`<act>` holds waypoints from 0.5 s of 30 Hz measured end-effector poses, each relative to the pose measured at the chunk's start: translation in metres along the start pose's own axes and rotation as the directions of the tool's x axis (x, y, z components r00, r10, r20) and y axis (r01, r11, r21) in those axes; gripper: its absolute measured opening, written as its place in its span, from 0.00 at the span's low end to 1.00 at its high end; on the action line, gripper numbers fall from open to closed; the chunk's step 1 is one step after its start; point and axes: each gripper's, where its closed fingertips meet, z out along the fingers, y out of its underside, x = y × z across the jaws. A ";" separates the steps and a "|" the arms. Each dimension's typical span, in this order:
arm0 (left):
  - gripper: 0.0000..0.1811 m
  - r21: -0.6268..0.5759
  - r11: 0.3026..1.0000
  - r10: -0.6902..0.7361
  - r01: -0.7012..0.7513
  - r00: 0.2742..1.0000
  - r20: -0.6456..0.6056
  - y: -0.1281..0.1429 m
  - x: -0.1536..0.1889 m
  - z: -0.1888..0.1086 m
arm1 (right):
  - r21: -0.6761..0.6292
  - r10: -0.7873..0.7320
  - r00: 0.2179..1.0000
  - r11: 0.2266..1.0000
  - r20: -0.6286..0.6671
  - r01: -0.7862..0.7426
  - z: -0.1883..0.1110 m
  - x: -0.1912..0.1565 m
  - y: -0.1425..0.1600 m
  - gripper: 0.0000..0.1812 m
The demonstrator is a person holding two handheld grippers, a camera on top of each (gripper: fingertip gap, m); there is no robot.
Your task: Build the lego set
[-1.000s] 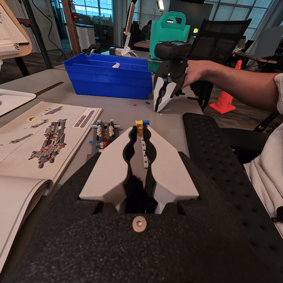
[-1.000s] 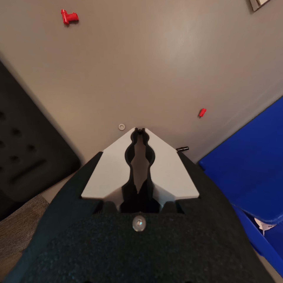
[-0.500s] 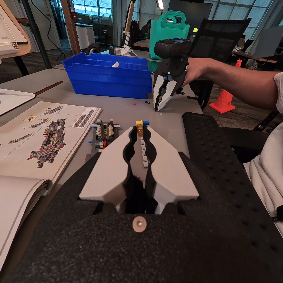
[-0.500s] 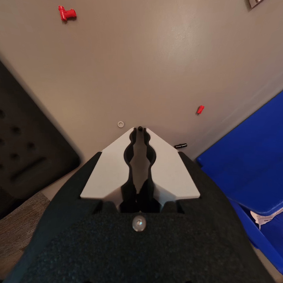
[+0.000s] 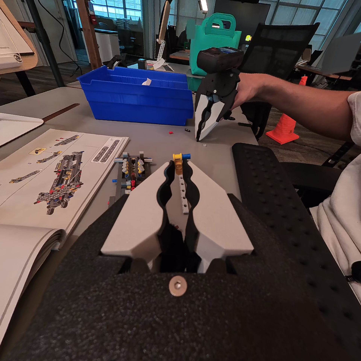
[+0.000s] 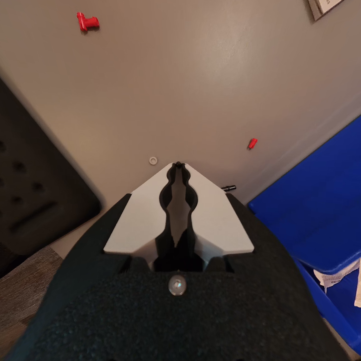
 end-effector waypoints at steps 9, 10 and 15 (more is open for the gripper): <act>0.03 0.212 0.927 -0.248 0.311 0.928 -0.277 -0.040 0.017 -0.017 | 0.858 -0.179 0.982 0.512 0.065 0.036 -0.106 -0.087 -0.203 0.02; 0.03 0.225 0.914 -0.262 0.337 0.916 -0.305 -0.043 0.019 -0.019 | 0.886 -0.190 0.981 0.459 0.028 0.063 -0.108 -0.098 -0.221 0.02; 0.03 0.270 0.873 -0.275 0.406 0.867 -0.415 -0.058 0.029 -0.030 | 0.909 -0.198 0.978 0.415 0.059 0.029 -0.095 -0.118 -0.262 0.02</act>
